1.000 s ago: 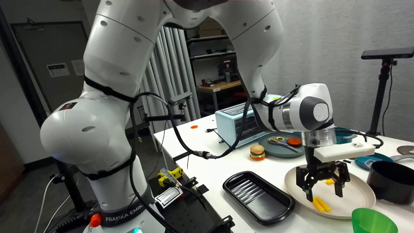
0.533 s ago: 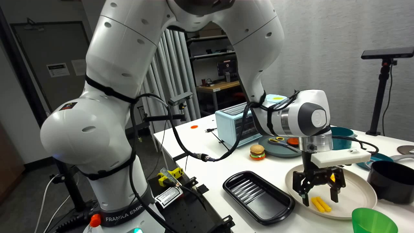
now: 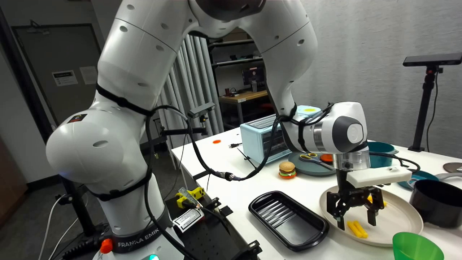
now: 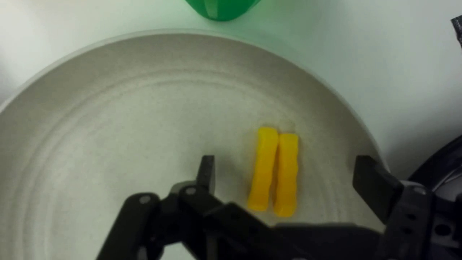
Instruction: Put the chips in the green cup
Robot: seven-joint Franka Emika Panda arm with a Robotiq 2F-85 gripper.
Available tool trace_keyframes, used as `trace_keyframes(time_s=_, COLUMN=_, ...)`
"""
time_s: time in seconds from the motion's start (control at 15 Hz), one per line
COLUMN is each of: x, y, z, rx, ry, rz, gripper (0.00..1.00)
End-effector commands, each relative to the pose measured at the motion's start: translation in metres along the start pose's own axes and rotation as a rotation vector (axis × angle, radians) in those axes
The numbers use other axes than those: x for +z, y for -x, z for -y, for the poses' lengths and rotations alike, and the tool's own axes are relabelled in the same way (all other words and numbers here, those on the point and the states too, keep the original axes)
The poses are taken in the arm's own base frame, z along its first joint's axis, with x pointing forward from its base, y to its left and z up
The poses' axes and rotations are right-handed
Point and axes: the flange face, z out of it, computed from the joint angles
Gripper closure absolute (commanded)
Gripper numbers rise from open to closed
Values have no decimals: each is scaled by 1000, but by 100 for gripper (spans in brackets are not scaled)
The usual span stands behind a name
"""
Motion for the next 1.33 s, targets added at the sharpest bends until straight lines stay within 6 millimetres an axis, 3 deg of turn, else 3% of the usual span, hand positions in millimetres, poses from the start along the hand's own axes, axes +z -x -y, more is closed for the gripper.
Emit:
trace_keyframes(time_s=0.0, x=5, y=-4, z=-11, rx=-7, ry=20, rz=0, gripper=3)
trace_keyframes(time_s=0.13, x=7, y=-4, z=-14, rx=-3, ry=24, rz=5, gripper=5)
trace_keyframes(time_s=0.2, x=8, y=-3, z=-16, rx=-1, ry=24, rz=7, gripper=12)
trace_keyframes(time_s=0.27, x=10, y=-2, z=-17, rx=1, ry=24, rz=9, gripper=29)
trace_keyframes(time_s=0.87, x=3, y=4, z=-27, rx=12, ry=41, rz=13, gripper=95)
trace_keyframes(time_s=1.27, x=-11, y=13, z=-32, rx=40, ry=44, rz=14, gripper=94)
